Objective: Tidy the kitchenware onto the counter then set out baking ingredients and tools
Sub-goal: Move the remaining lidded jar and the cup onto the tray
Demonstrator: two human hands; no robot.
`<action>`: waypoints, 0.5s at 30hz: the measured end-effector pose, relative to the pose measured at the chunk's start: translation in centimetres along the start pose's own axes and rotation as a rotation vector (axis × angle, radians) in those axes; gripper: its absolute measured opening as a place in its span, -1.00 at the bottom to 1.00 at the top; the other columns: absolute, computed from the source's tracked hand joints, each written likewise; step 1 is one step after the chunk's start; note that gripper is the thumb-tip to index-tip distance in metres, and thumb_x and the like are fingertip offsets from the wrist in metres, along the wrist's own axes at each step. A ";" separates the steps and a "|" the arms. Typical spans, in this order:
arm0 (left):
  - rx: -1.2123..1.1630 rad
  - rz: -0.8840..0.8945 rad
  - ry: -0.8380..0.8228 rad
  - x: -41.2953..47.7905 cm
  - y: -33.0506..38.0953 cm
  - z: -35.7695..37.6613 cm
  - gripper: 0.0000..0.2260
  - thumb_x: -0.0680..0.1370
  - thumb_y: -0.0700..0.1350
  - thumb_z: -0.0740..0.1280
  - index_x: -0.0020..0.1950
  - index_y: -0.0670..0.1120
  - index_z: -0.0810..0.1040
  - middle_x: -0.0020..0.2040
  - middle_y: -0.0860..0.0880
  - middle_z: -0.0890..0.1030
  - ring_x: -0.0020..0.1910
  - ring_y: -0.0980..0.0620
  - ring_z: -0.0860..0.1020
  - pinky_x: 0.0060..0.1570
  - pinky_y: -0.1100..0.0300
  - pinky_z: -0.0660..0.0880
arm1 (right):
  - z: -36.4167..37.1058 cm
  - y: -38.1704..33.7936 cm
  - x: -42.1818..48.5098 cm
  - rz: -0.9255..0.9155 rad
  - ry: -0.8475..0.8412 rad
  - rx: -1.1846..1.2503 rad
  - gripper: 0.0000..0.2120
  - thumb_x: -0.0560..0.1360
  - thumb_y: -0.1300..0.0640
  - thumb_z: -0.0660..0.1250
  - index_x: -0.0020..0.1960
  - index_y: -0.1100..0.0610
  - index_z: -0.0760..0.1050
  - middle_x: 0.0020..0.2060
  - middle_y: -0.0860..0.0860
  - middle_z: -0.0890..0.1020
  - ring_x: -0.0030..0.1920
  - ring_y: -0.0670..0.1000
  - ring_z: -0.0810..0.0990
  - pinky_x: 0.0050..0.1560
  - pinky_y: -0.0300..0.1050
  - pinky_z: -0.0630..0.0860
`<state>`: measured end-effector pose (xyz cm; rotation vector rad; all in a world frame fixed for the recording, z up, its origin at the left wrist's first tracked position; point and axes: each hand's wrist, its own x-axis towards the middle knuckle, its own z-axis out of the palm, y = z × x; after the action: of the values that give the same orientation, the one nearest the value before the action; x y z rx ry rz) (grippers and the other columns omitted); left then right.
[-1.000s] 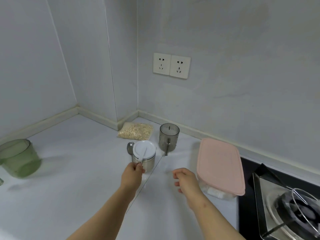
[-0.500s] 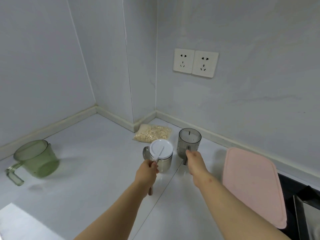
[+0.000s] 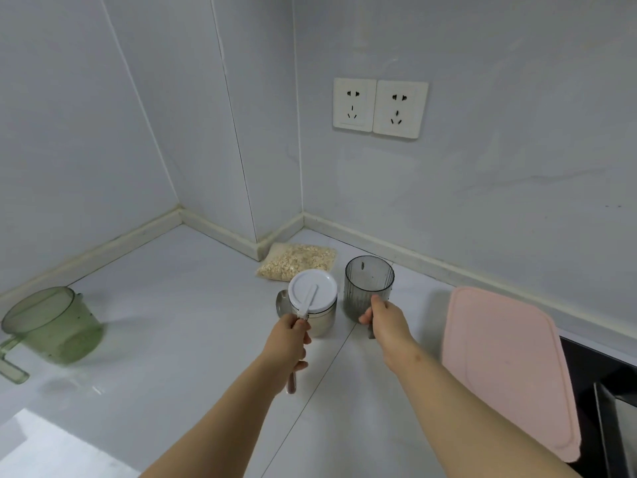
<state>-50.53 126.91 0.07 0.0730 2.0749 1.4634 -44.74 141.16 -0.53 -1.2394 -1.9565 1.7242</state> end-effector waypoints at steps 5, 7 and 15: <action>-0.001 -0.051 -0.027 -1.0 -0.4 0.0 -0.79 0.62 -0.19 0.04 -0.14 -0.07 0.41 -0.24 -0.01 0.41 -0.42 0.07 0.28 -0.38 0.23 0.37 | -0.8 1.5 -1.3 -0.021 -0.013 -0.147 -0.60 0.63 0.01 -0.04 -0.31 0.10 0.33 -0.38 0.00 0.49 -0.35 -0.01 0.38 -0.05 -0.08 0.32; -0.024 -0.057 -0.014 -1.7 -0.5 0.0 -0.78 0.62 -0.20 0.04 -0.15 -0.09 0.40 -0.25 -0.02 0.40 -0.44 0.07 0.25 -0.42 0.24 0.32 | -1.1 2.1 -2.4 -0.029 -0.015 -0.188 -0.61 0.63 0.02 -0.05 -0.30 0.10 0.33 -0.42 -0.01 0.44 -0.36 -0.02 0.38 -0.08 -0.10 0.30; -0.055 -0.125 -0.012 -4.1 -1.4 -0.5 -0.77 0.60 -0.20 0.06 -0.20 -0.06 0.39 -0.30 0.01 0.38 -0.49 0.07 0.21 -0.40 0.26 0.27 | -2.4 2.4 -5.3 -0.068 -0.079 -0.211 -0.58 0.64 0.08 -0.07 -0.33 0.16 0.31 -0.44 0.05 0.40 -0.39 -0.02 0.35 -0.36 -0.21 0.24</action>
<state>-47.01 124.40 0.78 -0.0675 1.9910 1.4390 -38.90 138.82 -0.26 -1.1704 -2.2481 1.5900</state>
